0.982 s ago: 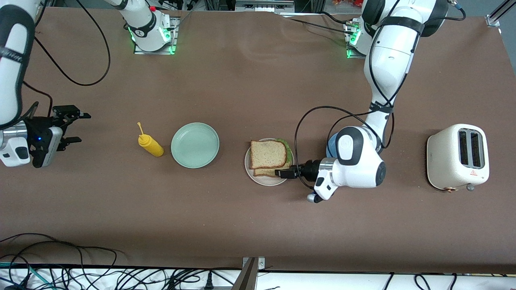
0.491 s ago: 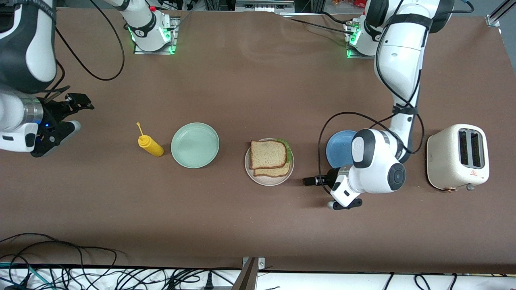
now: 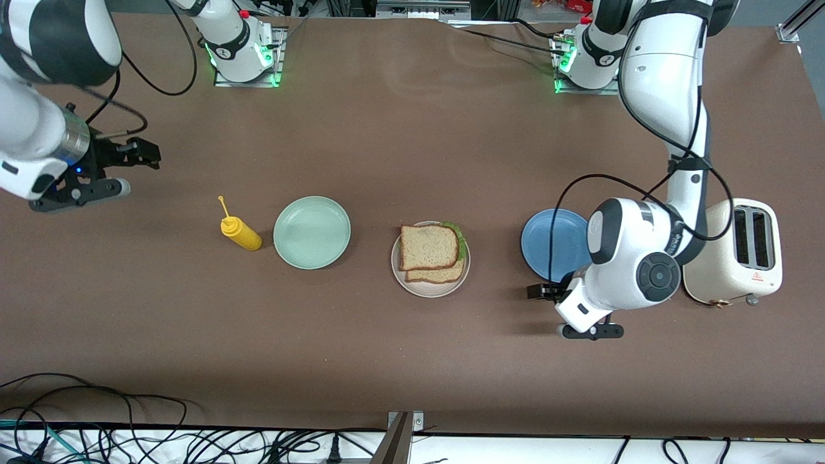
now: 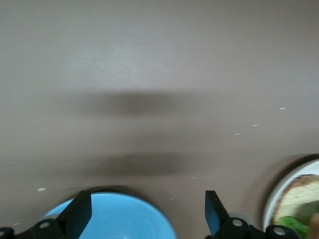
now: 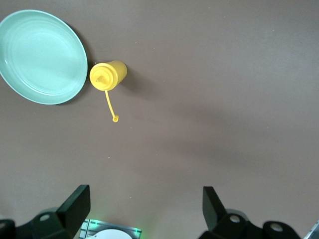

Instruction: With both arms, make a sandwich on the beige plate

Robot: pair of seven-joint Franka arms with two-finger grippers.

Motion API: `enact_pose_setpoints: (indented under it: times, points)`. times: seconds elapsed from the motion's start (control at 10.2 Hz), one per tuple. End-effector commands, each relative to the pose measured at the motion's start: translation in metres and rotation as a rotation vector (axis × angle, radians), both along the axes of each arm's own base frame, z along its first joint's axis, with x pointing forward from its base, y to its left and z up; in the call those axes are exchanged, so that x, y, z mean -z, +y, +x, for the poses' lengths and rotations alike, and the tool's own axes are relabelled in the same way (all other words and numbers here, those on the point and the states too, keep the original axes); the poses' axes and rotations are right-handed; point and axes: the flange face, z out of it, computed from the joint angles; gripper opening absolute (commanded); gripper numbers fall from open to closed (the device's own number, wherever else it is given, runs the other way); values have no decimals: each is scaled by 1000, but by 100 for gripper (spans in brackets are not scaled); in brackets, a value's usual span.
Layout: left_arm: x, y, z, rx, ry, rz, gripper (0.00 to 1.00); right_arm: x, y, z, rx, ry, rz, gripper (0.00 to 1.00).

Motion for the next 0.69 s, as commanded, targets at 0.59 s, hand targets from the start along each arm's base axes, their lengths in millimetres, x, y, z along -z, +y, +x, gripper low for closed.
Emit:
enact_pose_setpoints:
  times: [0.59]
  points:
    - [-77,63,-9,0,33,108,100,-49,-72,-31,186,-136,118,100]
